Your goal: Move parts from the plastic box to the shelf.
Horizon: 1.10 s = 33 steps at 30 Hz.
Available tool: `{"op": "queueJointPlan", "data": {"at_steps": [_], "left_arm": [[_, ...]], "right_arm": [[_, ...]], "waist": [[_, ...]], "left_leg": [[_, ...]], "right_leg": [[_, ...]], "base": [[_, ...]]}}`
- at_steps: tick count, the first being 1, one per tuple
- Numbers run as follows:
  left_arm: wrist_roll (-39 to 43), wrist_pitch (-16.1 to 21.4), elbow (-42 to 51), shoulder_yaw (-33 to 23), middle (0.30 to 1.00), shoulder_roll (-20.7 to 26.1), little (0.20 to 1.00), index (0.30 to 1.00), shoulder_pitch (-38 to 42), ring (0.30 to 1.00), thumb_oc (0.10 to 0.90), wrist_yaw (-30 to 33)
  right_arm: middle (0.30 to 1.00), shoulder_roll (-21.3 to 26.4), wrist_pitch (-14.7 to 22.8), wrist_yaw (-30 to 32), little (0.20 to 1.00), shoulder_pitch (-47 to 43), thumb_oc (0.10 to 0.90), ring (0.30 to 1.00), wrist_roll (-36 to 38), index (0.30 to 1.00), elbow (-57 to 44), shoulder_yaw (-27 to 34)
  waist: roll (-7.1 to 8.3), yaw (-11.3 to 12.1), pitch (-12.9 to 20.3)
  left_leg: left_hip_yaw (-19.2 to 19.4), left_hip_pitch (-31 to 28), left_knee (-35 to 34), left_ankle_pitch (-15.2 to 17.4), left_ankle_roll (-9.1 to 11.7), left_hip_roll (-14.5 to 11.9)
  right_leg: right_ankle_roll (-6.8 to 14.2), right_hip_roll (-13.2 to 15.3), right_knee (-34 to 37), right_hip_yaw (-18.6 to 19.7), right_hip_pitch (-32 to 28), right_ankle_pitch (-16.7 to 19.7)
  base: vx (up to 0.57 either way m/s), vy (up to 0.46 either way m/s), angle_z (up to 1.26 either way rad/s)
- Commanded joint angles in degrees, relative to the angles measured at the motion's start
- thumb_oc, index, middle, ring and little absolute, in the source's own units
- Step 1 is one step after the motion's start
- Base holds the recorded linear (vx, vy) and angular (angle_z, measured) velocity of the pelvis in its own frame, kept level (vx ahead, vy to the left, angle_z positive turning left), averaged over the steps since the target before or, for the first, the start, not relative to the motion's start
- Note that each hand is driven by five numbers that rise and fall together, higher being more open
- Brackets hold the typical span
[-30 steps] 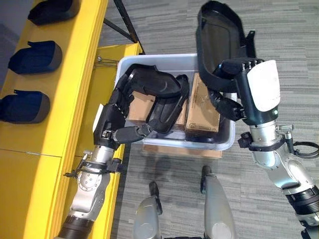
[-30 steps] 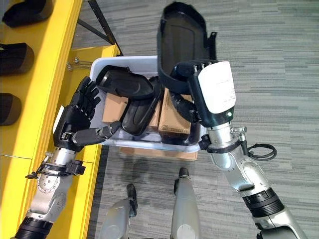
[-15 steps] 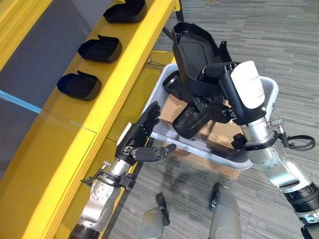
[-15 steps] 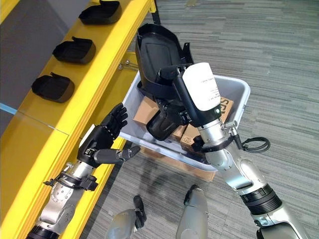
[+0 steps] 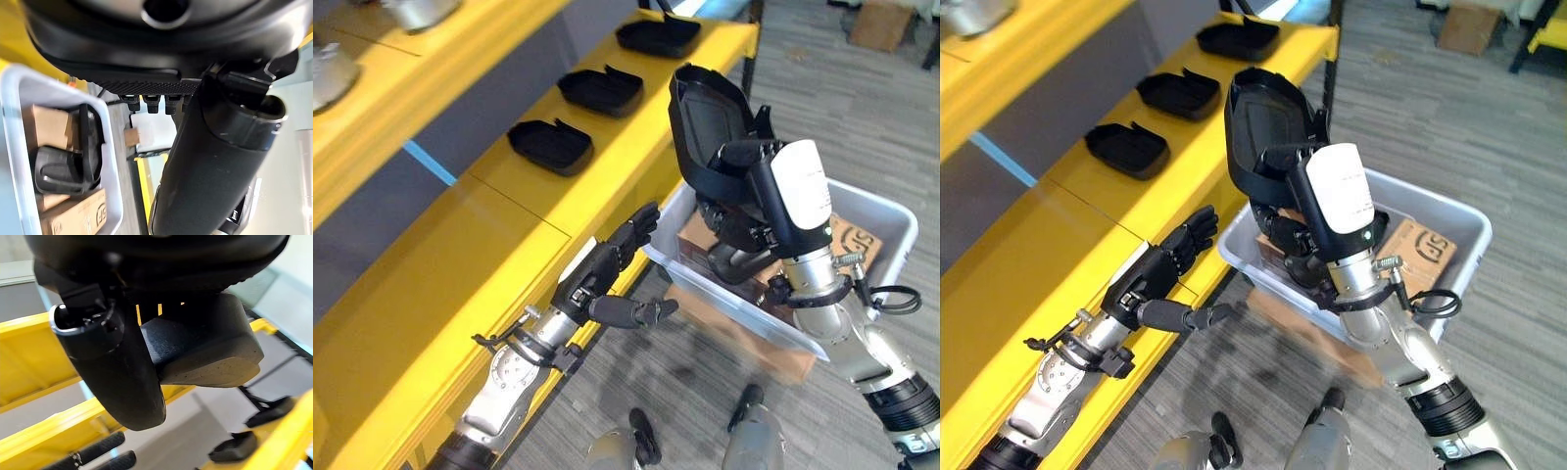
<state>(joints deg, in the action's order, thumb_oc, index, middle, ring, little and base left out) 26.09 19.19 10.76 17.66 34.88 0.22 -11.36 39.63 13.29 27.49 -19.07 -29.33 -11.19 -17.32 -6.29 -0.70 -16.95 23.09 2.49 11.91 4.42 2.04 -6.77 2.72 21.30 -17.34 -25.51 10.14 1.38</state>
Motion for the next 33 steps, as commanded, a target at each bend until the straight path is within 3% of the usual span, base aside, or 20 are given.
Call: {"op": "queueJointPlan", "data": {"at_steps": [1, 7, 11, 16, 17, 19, 20, 22, 23, 24, 25, 26, 29, 30, 32, 33], "left_arm": [[0.5, 3.5, 8.5, -4.6, 1.000, 2.1, 1.000, 1.000, -0.9, 1.000, 0.900, 4.0], [0.4, 5.4, 9.1, -8.0, 1.000, 2.4, 1.000, 1.000, -3.0, 1.000, 0.900, 6.8], [-2.8, 8.3, 9.2, -10.4, 1.000, 1.5, 1.000, 1.000, -4.7, 1.000, 0.900, 9.9], [-2.6, 6.6, 8.5, -11.2, 1.000, 0.4, 1.000, 1.000, -6.3, 1.000, 0.900, 7.1], [-1.0, 7.0, 7.3, -10.2, 1.000, 0.6, 1.000, 1.000, -5.6, 1.000, 0.900, 4.4], [0.0, 6.8, 7.2, -10.0, 1.000, 0.8, 1.000, 1.000, -5.3, 1.000, 0.900, 3.4], [1.6, 6.3, 6.7, -9.4, 1.000, 1.0, 1.000, 1.000, -4.5, 1.000, 0.900, 1.6], [2.9, 5.9, 6.0, -8.3, 1.000, 1.3, 1.000, 1.000, -3.6, 1.000, 0.900, -0.5], [3.5, 5.9, 5.3, -7.3, 1.000, 1.6, 1.000, 1.000, -3.0, 1.000, 0.900, -2.4], [4.3, 5.6, 5.1, -6.9, 1.000, 1.7, 1.000, 1.000, -3.0, 1.000, 0.900, -3.1], [4.3, 5.5, 5.2, -6.9, 1.000, 1.7, 1.000, 1.000, -3.1, 1.000, 0.900, -3.2], [3.9, 5.1, 5.8, -7.2, 1.000, 1.6, 1.000, 1.000, -3.8, 1.000, 0.900, -2.9], [3.2, 4.5, 6.7, -7.7, 1.000, 1.2, 1.000, 1.000, -4.5, 1.000, 0.900, -1.7], [2.7, 4.7, 6.5, -8.1, 1.000, 1.1, 1.000, 1.000, -4.9, 1.000, 0.900, -1.5], [2.4, 5.1, 6.3, -8.1, 1.000, 1.0, 1.000, 1.000, -5.0, 1.000, 0.900, -1.3], [2.1, 6.0, 5.8, -7.6, 1.000, 0.8, 1.000, 1.000, -4.9, 1.000, 0.900, -2.0]], "right_arm": [[0.300, -1.3, 4.3, 5.1, 0.300, -6.3, 0.400, 0.300, -0.8, 0.300, -8.9, 1.5], [0.300, -1.7, 4.5, 4.6, 0.300, -7.2, 0.400, 0.300, -2.3, 0.300, -9.6, 1.0], [0.300, -1.6, 4.5, 4.1, 0.300, -7.7, 0.400, 0.300, -3.1, 0.300, -9.8, 0.7], [0.300, -2.5, 5.9, -1.3, 0.300, -7.1, 0.400, 0.300, 0.5, 0.300, -9.8, -0.1], [0.300, -2.5, 4.7, -2.5, 0.300, -6.9, 0.400, 0.300, 0.5, 0.300, -10.0, -0.8], [0.300, -2.6, 4.6, -3.5, 0.300, -6.8, 0.400, 0.300, 0.7, 0.300, -9.8, -0.7], [0.300, -2.5, 3.5, -4.3, 0.300, -6.5, 0.400, 0.300, 0.9, 0.300, -9.6, -0.9], [0.300, -2.6, 1.9, -4.5, 0.300, -6.1, 0.400, 0.300, 0.6, 0.300, -9.1, -1.3], [0.300, -2.2, 0.5, -4.2, 0.300, -5.2, 0.400, 0.300, 0.5, 0.300, -8.9, -1.4], [0.300, -1.4, 0.7, -4.6, 0.300, -4.4, 0.400, 0.300, 1.6, 0.300, -9.1, -1.3], [0.300, -1.2, 0.7, -4.7, 0.300, -4.3, 0.400, 0.300, 1.8, 0.300, -9.1, -1.2], [0.300, -0.3, 1.3, -5.7, 0.300, -3.8, 0.400, 0.300, 3.8, 0.300, -9.9, -1.2], [0.300, 0.9, 2.7, -5.9, 0.300, -3.2, 0.400, 0.300, 4.8, 0.300, -10.2, -1.9], [0.300, 1.4, 3.4, -5.6, 0.300, -2.9, 0.400, 0.300, 4.9, 0.300, -9.9, -2.6], [0.300, 1.3, 3.8, -5.3, 0.300, -3.2, 0.400, 0.300, 4.9, 0.300, -9.2, -3.1], [0.300, 1.0, 3.8, -4.8, 0.300, -3.4, 0.400, 0.300, 4.0, 0.300, -8.0, -3.9]], "waist": [[2.54, 0.7, 6.2], [4.24, 3.6, 6.2], [5.66, 6.0, 6.4], [7.65, 8.2, 6.7], [8.01, 8.6, 6.9], [7.98, 8.6, 6.9], [8.30, 8.2, 6.9], [8.09, 7.4, 7.1], [8.11, 6.4, 7.3], [8.41, 5.9, 7.7], [8.40, 5.8, 7.8], [8.76, 5.6, 8.0], [9.04, 5.2, 8.1], [9.22, 4.7, 7.9], [9.20, 4.5, 7.8], [9.29, 3.8, 7.1]], "left_leg": [[0.8, -7.6, -2.5, 8.7, -2.9, 0.2], [-0.8, -7.4, -3.8, 8.3, -3.4, 1.3], [-2.8, -7.4, -5.4, 8.0, -3.5, 2.6], [-5.3, -7.8, -6.6, 8.7, -4.0, 4.8], [-7.8, -7.6, -7.0, 8.9, -4.3, 5.9], [-8.8, -7.6, -7.4, 8.6, -4.4, 6.2], [-10.5, -7.1, -8.5, 6.8, -4.8, 7.1], [-14.3, -7.3, -10.3, 5.5, -5.1, 7.4], [-17.9, -7.1, -11.6, 4.1, -5.3, 7.6], [-20.2, -7.2, -13.0, 3.1, -5.4, 7.5], [-20.4, -7.3, -13.4, 2.9, -5.4, 7.4], [-21.2, -7.7, -15.5, 1.7, -5.4, 7.4], [-21.7, -8.0, -16.9, 0.9, -5.4, 7.8], [-22.9, -8.4, -16.9, 1.0, -5.6, 8.2], [-23.7, -8.6, -16.9, 1.1, -5.7, 8.3], [-25.6, -9.0, -16.9, 1.0, -6.3, 8.9]], "right_leg": [[2.2, -3.8, 5.1, 0.9, -4.3, -4.1], [4.1, -3.1, 9.0, -0.5, -6.1, -0.1], [6.2, -2.2, 13.1, -0.6, -7.2, 4.5], [9.6, 0.4, 19.0, -0.8, -8.3, 11.9], [10.8, 1.4, 21.7, 1.6, -8.5, 14.5], [10.8, 1.4, 21.9, 2.8, -8.4, 14.4], [9.9, 1.4, 21.9, 5.6, -7.8, 15.1], [9.6, -0.3, 21.5, 11.8, -7.4, 15.2], [8.8, -2.9, 20.6, 17.6, -6.9, 14.0], [8.0, -6.3, 18.6, 20.6, -7.0, 11.9], [7.9, -6.8, 18.2, 20.7, -7.0, 11.2], [7.2, -9.9, 16.7, 21.2, -7.3, 8.8], [6.6, -12.8, 17.8, 21.7, -6.4, 7.3], [6.6, -14.4, 20.1, 23.3, -4.4, 7.9], [6.7, -15.0, 20.8, 24.1, -3.0, 8.7], [6.9, -16.0, 20.5, 27.6, -0.6, 9.9]], "base": [[-0.09, 0.149, 0.05], [-0.08, 0.115, 0.20], [-0.05, 0.132, 0.28], [-0.04, 0.219, 0.44], [-0.01, 0.279, 0.65], [0.00, 0.180, 0.72], [0.03, 0.136, 0.66], [0.09, 0.091, 0.70], [0.15, 0.104, 1.19], [0.13, 0.081, 1.21], [0.13, 0.112, 1.32], [0.07, 0.060, 0.93], [0.12, 0.032, 0.52], [0.16, -0.043, 0.24], [0.15, -0.093, 0.24], [0.16, -0.133, 0.28]]}}
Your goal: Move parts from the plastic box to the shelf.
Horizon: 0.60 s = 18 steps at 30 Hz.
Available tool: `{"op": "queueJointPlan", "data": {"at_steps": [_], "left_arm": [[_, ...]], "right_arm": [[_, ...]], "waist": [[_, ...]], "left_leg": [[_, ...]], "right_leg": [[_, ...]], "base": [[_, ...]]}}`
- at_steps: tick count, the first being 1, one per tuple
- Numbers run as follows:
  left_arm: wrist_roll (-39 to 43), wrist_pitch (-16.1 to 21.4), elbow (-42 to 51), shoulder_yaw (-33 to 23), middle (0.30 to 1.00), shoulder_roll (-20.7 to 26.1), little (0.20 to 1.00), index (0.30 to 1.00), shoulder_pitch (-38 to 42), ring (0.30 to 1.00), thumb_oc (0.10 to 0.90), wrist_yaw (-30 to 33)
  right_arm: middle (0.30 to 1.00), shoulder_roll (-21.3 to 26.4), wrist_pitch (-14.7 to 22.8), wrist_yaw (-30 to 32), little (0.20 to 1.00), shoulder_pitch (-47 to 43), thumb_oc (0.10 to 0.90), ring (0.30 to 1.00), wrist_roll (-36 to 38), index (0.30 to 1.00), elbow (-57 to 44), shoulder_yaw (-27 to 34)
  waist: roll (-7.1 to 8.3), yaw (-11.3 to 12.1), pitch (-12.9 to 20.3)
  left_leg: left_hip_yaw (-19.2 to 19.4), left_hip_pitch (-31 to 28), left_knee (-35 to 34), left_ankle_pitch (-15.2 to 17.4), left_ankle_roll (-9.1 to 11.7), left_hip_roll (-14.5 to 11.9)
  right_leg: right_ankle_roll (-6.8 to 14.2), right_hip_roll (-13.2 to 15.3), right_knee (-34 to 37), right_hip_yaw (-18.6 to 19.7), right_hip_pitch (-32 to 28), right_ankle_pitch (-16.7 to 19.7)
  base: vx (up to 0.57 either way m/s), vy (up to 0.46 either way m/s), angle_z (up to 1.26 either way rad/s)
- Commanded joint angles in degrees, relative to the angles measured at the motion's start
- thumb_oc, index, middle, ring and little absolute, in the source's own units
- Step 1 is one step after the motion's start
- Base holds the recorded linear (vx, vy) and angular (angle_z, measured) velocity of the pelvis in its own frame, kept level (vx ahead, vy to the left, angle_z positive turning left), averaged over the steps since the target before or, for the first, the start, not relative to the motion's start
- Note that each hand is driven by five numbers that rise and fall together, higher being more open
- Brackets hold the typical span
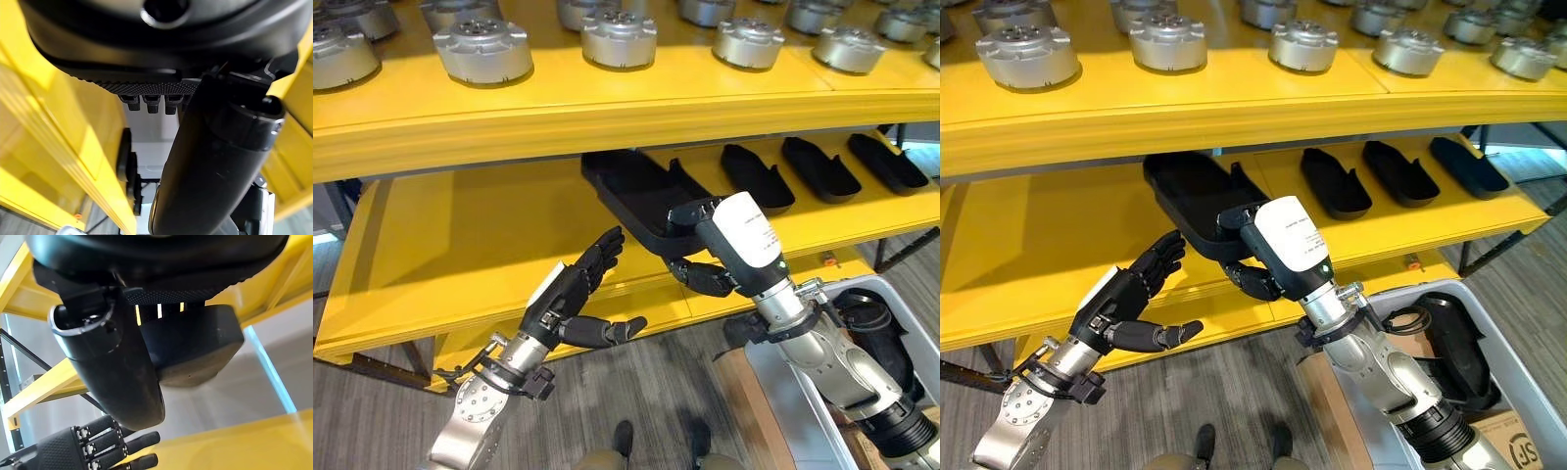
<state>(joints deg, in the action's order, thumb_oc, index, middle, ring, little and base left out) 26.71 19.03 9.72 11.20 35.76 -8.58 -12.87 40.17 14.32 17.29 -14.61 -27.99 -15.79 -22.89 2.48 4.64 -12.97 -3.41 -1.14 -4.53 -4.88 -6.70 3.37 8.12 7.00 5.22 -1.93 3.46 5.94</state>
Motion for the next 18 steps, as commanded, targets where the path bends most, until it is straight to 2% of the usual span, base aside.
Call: {"op": "queueJointPlan", "data": {"at_steps": [1, 5, 9, 13, 16, 18], "left_arm": [[1.4, 6.4, 6.6, -0.9, 1.000, 0.1, 1.000, 1.000, 4.1, 1.000, 0.900, -0.7], [1.7, 6.0, 5.7, -0.4, 1.000, 0.4, 1.000, 1.000, 4.8, 1.000, 0.900, -1.9], [2.1, 5.9, 5.9, -1.3, 1.000, 0.1, 1.000, 1.000, 3.6, 1.000, 0.900, -3.2], [2.0, 5.2, 6.7, -2.2, 1.000, -0.4, 1.000, 1.000, 2.0, 1.000, 0.900, -3.0], [3.2, 5.1, 7.1, -2.8, 1.000, -0.2, 1.000, 1.000, 1.2, 1.000, 0.900, -4.1], [3.2, 5.1, 7.5, -2.9, 1.000, -0.2, 1.000, 1.000, 0.9, 1.000, 0.900, -4.5]], "right_arm": [[0.300, 0.4, 2.7, 5.6, 0.300, -7.9, 0.400, 0.300, 2.6, 0.300, -2.8, 1.5], [0.300, 0.5, 2.7, 5.5, 0.300, -8.0, 0.400, 0.300, 2.8, 0.300, -0.4, 1.5], [0.300, 0.4, 0.3, 6.1, 0.300, -8.6, 0.400, 0.300, 3.7, 0.300, 1.5, 0.7], [0.300, 0.2, -0.4, 5.8, 0.300, -7.0, 0.400, 0.300, 2.8, 0.300, 1.5, 0.6], [0.300, 0.2, -1.6, 6.2, 0.300, -7.1, 0.400, 0.300, 3.0, 0.300, 2.9, 0.0], [0.300, 0.1, -1.2, 6.7, 0.300, -7.0, 0.400, 0.300, 2.0, 0.300, 3.9, -0.2]], "waist": [[0.61, -1.8, 3.0], [1.10, -1.7, 2.7], [1.83, -1.0, 2.3], [1.64, -0.9, 2.2], [1.35, -0.6, 2.0], [1.11, -0.5, 1.8]], "left_leg": [[0.1, -5.5, -0.5, 10.5, 2.0, -0.7], [-2.0, -5.9, -0.2, 10.7, 1.8, -0.5], [-0.9, -5.8, 1.3, 12.0, 1.8, -0.5], [0.4, -5.9, 2.6, 13.2, 1.7, -0.2], [1.2, -5.8, 2.6, 13.1, 2.1, -0.9], [1.8, -5.8, 2.4, 13.0, 2.2, -1.2]], "right_leg": [[1.6, -2.4, -1.8, 5.5, 5.7, 4.9], [1.0, -2.8, -2.5, 6.5, 5.2, 4.6], [0.4, -2.1, -4.1, 4.4, 3.2, 2.8], [-0.1, -1.9, -5.5, 3.0, 1.7, 1.0], [-0.6, -1.8, -6.1, 1.9, 0.9, -0.3], [-0.7, -1.6, -6.0, 1.2, 0.4, -0.8]], "base": [[0.14, -0.125, 0.41], [0.14, -0.152, 0.81], [0.16, -0.131, 0.08], [0.15, -0.060, 0.00], [0.12, -0.061, -0.04], [0.12, -0.064, 0.02]]}}
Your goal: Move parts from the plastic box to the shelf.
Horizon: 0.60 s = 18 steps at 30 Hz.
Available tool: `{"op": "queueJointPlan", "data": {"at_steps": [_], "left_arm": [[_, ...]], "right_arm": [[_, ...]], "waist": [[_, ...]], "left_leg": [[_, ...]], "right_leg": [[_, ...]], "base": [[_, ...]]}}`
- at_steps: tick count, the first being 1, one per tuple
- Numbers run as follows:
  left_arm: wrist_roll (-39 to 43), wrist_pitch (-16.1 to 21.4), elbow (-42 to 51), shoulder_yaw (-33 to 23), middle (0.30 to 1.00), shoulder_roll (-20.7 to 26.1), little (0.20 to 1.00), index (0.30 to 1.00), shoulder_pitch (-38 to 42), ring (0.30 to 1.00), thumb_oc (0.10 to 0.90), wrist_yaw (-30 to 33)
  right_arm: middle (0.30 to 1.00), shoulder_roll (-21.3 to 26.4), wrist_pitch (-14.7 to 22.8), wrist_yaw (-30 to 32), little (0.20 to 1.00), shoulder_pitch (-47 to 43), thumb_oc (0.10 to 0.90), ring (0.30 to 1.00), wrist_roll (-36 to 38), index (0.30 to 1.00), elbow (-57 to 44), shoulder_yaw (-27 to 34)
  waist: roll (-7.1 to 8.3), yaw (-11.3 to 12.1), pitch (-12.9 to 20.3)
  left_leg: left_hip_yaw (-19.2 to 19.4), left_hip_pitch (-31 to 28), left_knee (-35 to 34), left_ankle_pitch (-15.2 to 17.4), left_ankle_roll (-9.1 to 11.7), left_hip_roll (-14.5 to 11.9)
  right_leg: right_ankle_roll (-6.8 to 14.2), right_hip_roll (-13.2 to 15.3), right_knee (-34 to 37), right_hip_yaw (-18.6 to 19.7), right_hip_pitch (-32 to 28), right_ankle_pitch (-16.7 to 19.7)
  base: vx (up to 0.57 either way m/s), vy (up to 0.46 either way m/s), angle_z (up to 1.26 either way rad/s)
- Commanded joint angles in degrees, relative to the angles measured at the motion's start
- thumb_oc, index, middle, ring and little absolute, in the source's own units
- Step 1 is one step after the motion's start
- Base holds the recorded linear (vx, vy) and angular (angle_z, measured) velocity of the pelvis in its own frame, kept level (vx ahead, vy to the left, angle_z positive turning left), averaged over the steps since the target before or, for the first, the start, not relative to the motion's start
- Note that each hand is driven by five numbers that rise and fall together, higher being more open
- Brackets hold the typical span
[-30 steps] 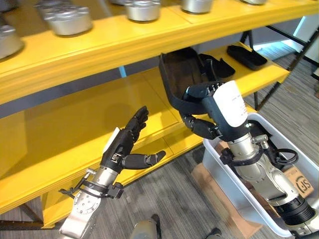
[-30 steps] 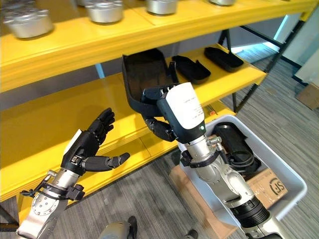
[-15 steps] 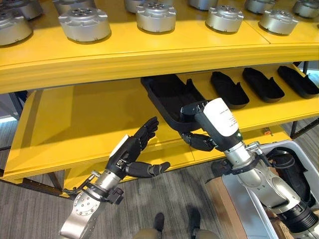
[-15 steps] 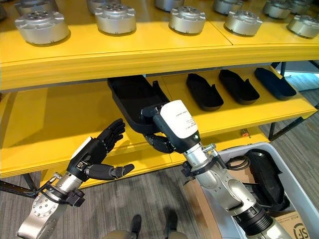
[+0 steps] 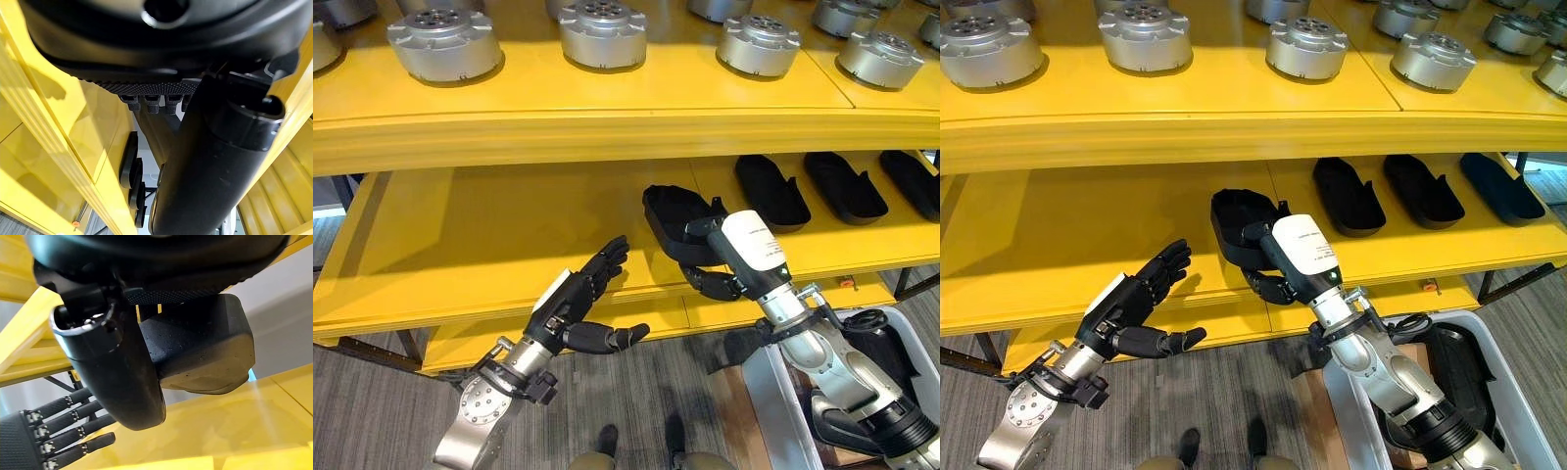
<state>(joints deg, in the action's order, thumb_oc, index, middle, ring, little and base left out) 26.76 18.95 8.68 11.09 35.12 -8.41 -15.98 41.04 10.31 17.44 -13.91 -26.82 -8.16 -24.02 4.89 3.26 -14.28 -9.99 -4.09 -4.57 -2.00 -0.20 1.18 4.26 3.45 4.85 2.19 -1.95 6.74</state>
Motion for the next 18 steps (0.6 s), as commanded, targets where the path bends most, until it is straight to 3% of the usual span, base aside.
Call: {"op": "queueJointPlan", "data": {"at_steps": [1, 14, 16, 18], "left_arm": [[3.3, 5.1, 8.5, -2.7, 1.000, 0.5, 1.000, 1.000, 0.7, 1.000, 0.900, -1.4], [5.2, 5.5, 9.1, -1.0, 1.000, 1.4, 1.000, 1.000, 6.1, 1.000, 0.900, 0.0], [5.0, 6.6, 9.0, -0.9, 1.000, 1.1, 1.000, 1.000, 7.3, 1.000, 0.900, 1.3], [4.0, 5.5, 9.2, -0.6, 1.000, -0.7, 1.000, 1.000, 8.7, 1.000, 0.900, 2.8]], "right_arm": [[0.300, -0.7, 2.8, 6.6, 0.300, -7.7, 0.400, 0.300, 0.8, 0.300, -3.6, 0.9], [0.300, -3.1, 0.6, 9.0, 0.300, -17.2, 0.400, 0.300, -3.4, 0.300, 4.9, -2.9], [0.300, -2.9, 1.2, 8.5, 0.300, -19.2, 0.400, 0.300, -3.8, 0.300, 5.8, -3.4], [0.300, -3.3, -0.3, 6.4, 0.300, -18.8, 0.400, 0.300, -3.9, 0.300, 5.9, -2.4]], "waist": [[-1.53, 0.9, 3.1], [-3.90, 1.5, -1.7], [-4.28, 1.3, -2.4], [-4.59, 0.3, -2.9]], "left_leg": [[8.4, -3.2, 2.3, 10.5, -4.4, 0.8], [8.6, 4.0, 8.5, 10.7, -4.2, 0.6], [9.1, 5.3, 11.1, 11.6, -4.5, 1.3], [13.3, 6.9, 19.0, 15.3, -5.0, 2.8]], "right_leg": [[3.2, 1.8, -5.7, -3.1, 5.4, -2.2], [1.5, 1.3, -12.6, -4.3, 11.3, -5.8], [0.9, 1.3, -14.5, -4.7, 12.3, -7.0], [-0.2, 2.4, -17.9, -6.4, 12.9, -8.9]], "base": [[0.12, -0.058, 0.05], [-0.03, -0.098, 0.07], [-0.05, -0.154, 0.18], [0.04, -0.182, 0.47]]}}
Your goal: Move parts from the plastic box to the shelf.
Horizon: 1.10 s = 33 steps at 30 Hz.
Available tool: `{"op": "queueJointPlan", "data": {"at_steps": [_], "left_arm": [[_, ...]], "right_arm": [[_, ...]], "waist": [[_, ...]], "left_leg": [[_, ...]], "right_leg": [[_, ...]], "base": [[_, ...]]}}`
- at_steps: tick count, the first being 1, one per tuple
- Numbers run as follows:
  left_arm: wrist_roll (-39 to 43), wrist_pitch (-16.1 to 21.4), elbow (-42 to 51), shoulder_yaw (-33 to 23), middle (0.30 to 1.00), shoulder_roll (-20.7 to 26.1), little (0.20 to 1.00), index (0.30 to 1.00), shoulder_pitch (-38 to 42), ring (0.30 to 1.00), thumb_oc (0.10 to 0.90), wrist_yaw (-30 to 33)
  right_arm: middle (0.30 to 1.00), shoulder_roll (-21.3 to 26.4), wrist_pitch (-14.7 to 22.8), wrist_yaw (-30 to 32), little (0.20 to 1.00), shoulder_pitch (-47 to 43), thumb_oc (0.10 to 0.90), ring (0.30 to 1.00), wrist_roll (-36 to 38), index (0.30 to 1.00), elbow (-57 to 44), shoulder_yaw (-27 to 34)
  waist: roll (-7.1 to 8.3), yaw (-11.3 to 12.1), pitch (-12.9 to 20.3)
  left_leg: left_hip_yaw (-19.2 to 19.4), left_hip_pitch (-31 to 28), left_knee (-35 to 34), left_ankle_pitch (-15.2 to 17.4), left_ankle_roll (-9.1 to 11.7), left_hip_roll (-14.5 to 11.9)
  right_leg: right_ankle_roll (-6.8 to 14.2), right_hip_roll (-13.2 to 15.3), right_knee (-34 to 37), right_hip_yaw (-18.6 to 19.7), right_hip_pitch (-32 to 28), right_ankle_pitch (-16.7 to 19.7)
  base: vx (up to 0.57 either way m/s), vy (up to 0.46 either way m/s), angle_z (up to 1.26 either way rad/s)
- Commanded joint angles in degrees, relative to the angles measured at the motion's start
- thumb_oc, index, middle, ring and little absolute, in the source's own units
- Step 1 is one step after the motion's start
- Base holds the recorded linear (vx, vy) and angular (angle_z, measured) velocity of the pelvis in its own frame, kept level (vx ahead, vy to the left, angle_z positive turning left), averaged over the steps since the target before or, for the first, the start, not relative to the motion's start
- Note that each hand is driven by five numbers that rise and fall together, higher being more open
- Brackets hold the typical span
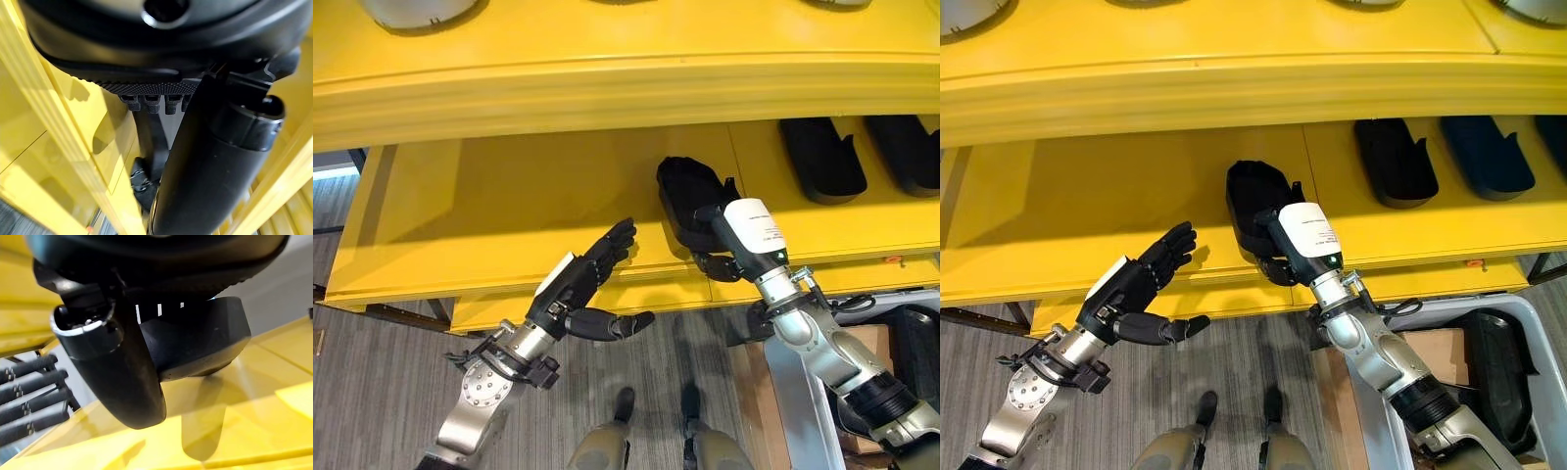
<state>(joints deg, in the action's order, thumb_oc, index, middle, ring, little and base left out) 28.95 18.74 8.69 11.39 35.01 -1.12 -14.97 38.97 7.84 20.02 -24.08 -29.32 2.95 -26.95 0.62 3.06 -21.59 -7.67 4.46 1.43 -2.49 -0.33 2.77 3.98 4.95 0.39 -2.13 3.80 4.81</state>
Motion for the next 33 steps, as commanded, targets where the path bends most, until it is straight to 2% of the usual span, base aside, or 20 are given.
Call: {"op": "queueJointPlan", "data": {"at_steps": [1, 2, 3, 4, 6, 7, 8, 9, 10, 11, 12, 16, 18, 21, 23, 27, 33], "left_arm": [[1.8, 5.3, 9.2, -0.9, 1.000, -0.8, 1.000, 1.000, 1.7, 1.000, 0.900, 1.3], [1.5, 4.9, 9.3, -0.9, 1.000, -1.3, 1.000, 1.000, 1.9, 1.000, 0.900, 0.8], [1.0, 4.5, 9.4, -0.8, 1.000, -1.8, 1.000, 1.000, 2.0, 1.000, 0.900, 0.6], [0.9, 4.4, 9.4, -0.7, 1.000, -1.9, 1.000, 1.000, 2.0, 1.000, 0.900, 0.7], [1.2, 4.5, 9.2, -0.7, 1.000, -2.1, 1.000, 1.000, 2.0, 1.000, 0.900, 0.6], [2.2, 6.0, 8.6, -0.1, 1.000, -2.0, 1.000, 1.000, 2.5, 1.000, 0.900, 1.0], [2.6, 6.2, 8.6, -0.3, 1.000, -2.0, 1.000, 1.000, 2.5, 1.000, 0.900, 0.6], [2.7, 6.6, 8.1, -0.4, 1.000, -2.0, 1.000, 1.000, 2.3, 1.000, 0.900, 0.1], [2.7, 6.9, 7.8, -0.4, 1.000, -2.0, 1.000, 1.000, 2.3, 1.000, 0.900, -0.5], [3.7, 8.0, 6.9, -0.5, 1.000, -1.3, 1.000, 1.000, 2.3, 1.000, 0.900, -0.8], [3.9, 7.7, 6.7, -0.7, 1.000, -1.6, 1.000, 1.000, 2.2, 1.000, 0.900, -1.0], [3.7, 7.0, 6.3, -0.5, 1.000, -1.3, 1.000, 1.000, 2.6, 1.000, 0.900, -0.4], [4.6, 7.1, 6.1, 0.2, 1.000, -0.9, 1.000, 1.000, 3.8, 1.000, 0.900, 1.0], [4.1, 7.3, 5.9, 0.8, 1.000, -0.8, 1.000, 1.000, 5.5, 1.000, 0.900, 1.5], [4.3, 7.5, 5.6, 1.2, 1.000, -0.6, 1.000, 1.000, 6.2, 1.000, 0.900, 1.6], [4.7, 8.9, 5.4, 1.9, 1.000, -0.8, 1.000, 1.000, 6.8, 1.000, 0.900, 1.2], [4.5, 8.4, 5.8, 1.7, 1.000, -0.6, 1.000, 1.000, 6.7, 1.000, 0.900, -0.4]], "right_arm": [[0.300, -1.0, 1.6, 3.4, 0.300, -8.1, 0.400, 0.300, -1.4, 0.300, -5.5, 1.1], [0.300, -0.9, 1.4, 3.0, 0.300, -7.6, 0.400, 0.300, -1.8, 0.300, -5.7, 1.7], [0.300, -0.8, 1.5, 2.2, 0.300, -6.8, 0.400, 0.300, -2.5, 0.300, -5.9, 2.4], [0.300, -0.8, 1.5, 1.8, 0.300, -6.6, 0.400, 0.300, -2.5, 0.300, -5.9, 2.6], [0.300, -0.8, 1.4, 1.4, 0.300, -7.1, 0.400, 0.300, -2.8, 0.300, -5.4, 2.6], [0.300, 0.3, -0.9, -0.9, 0.300, -10.7, 0.400, 0.300, -2.6, 0.300, -5.5, 1.5], [0.300, 0.4, -1.1, -1.1, 0.300, -12.1, 0.400, 0.300, -2.7, 0.300, -4.6, 0.7], [0.300, 0.7, -0.7, -0.6, 0.300, -12.8, 0.400, 0.300, -2.3, 0.300, -3.5, -0.1], [0.300, 1.2, -0.1, 0.1, 0.300, -13.3, 0.400, 0.300, -1.9, 0.300, -2.1, -0.6], [0.300, 2.4, 2.0, 0.3, 0.300, -14.4, 0.400, 0.300, -1.3, 0.300, -0.1, -0.4], [0.300, 2.8, 2.8, 0.3, 0.300, -14.6, 0.400, 0.300, -0.8, 0.300, 0.7, -0.5], [0.300, 4.0, 4.2, -0.7, 0.300, -15.1, 0.400, 0.300, -1.0, 0.300, 1.6, -0.6], [0.300, 4.7, 3.5, -0.8, 0.300, -16.1, 0.400, 0.300, -1.3, 0.300, 2.0, -0.7], [0.300, 4.7, 2.1, 0.3, 0.300, -18.3, 0.400, 0.300, -2.5, 0.300, 4.0, -0.2], [0.300, 5.3, -0.2, 1.0, 0.300, -20.1, 0.400, 0.300, -2.2, 0.300, 5.5, 0.4], [0.300, 7.1, -2.2, 2.1, 0.300, -22.1, 0.400, 0.300, -2.0, 0.300, 8.1, 1.4], [0.300, 9.5, -2.2, 2.2, 0.300, -23.0, 0.400, 0.300, -2.4, 0.300, 11.8, 3.0]], "waist": [[-0.19, 0.1, 4.4], [-0.19, -0.1, 4.3], [-0.62, -0.4, 4.2], [-0.74, -0.5, 4.2], [-1.17, -0.6, 4.1], [-2.84, -1.4, 4.3], [-2.99, -1.0, 4.1], [-2.94, -0.9, 3.9], [-2.64, -0.9, 3.6], [-2.58, -1.1, 3.8], [-2.47, -0.8, 3.7], [-3.24, -1.6, 3.9], [-3.79, -1.8, 3.4], [-4.44, -1.5, 2.2], [-4.72, -1.3, 1.1], [-4.99, -1.1, -0.1], [-4.79, -0.9, -0.8]], "left_leg": [[12.2, -1.0, 15.6, 17.0, -4.7, 1.2], [13.2, -0.1, 18.1, 17.6, -4.2, 0.9], [13.2, 1.8, 20.5, 16.8, -3.0, -0.6], [13.1, 2.1, 20.8, 16.6, -2.7, -1.0], [12.5, 2.9, 19.6, 13.4, -0.9, -4.0], [12.9, 1.3, 6.3, 3.5, 4.4, -13.4], [11.3, 1.3, 1.4, -3.1, 6.5, -17.3], [10.2, 1.3, -1.7, -7.5, 7.4, -20.3], [9.7, 2.1, -2.8, -9.6, 7.8, -22.5], [10.0, 1.3, -4.0, -7.3, 7.3, -22.4], [9.0, 1.7, -3.5, -8.7, 8.0, -23.1], [10.7, 0.5, -1.8, -5.2, 8.1, -22.3], [11.1, 0.7, -0.4, -2.8, 8.0, -21.0], [11.0, 2.4, 1.3, -1.3, 7.7, -19.5], [10.6, 3.9, 2.7, -0.3, 7.4, -18.4], [10.7, 5.5, 2.7, -0.1, 7.2, -17.9], [11.0, 6.1, 2.6, -0.7, 7.2, -18.8]], "right_leg": [[-0.2, 1.3, -13.9, -2.5, 7.0, -7.2], [-0.5, 1.5, -14.3, -3.0, 6.8, -7.6], [-1.0, 1.5, -15.6, -3.6, 6.7, -8.4], [-1.1, 1.4, -16.0, -3.7, 6.8, -8.6], [-1.6, 1.2, -16.8, -4.2, 6.9, -9.6], [-2.1, 1.6, -16.8, -6.1, 7.4, -11.8], [-2.2, 1.7, -16.5, -6.1, 7.1, -12.2], [-2.5, 2.0, -16.3, -5.9, 6.8, -12.5], [-2.7, 2.7, -16.2, -5.7, 6.5, -12.8], [-2.8, 3.6, -17.0, -5.9, 6.6, -13.5], [-2.6, 4.2, -17.7, -5.3, 6.9, -13.6], [-2.7, 4.9, -22.2, -5.1, 8.6, -15.3], [-2.1, 5.5, -23.7, -4.6, 10.3, -15.3], [-1.5, 5.9, -25.3, -4.1, 12.3, -15.3], [-1.3, 6.2, -25.9, -3.9, 13.3, -15.3], [-1.1, 6.2, -25.1, -3.9, 14.7, -14.6], [-1.4, 5.8, -24.2, -4.0, 14.5, -14.1]], "base": [[0.05, -0.164, 0.55], [0.05, -0.114, 0.95], [0.05, -0.087, 0.91], [0.03, -0.039, 0.89], [-0.02, 0.092, 0.33], [-0.01, 0.265, 0.35], [0.01, 0.332, 0.45], [0.05, 0.193, 0.48], [0.04, 0.181, 0.27], [0.05, 0.170, 0.00], [0.08, 0.181, -0.16], [0.11, 0.155, -0.34], [-0.02, 0.093, -0.02], [-0.08, 0.036, -0.05], [-0.09, -0.002, 0.04], [-0.12, -0.021, -0.03], [-0.05, -0.051, 0.00]]}}
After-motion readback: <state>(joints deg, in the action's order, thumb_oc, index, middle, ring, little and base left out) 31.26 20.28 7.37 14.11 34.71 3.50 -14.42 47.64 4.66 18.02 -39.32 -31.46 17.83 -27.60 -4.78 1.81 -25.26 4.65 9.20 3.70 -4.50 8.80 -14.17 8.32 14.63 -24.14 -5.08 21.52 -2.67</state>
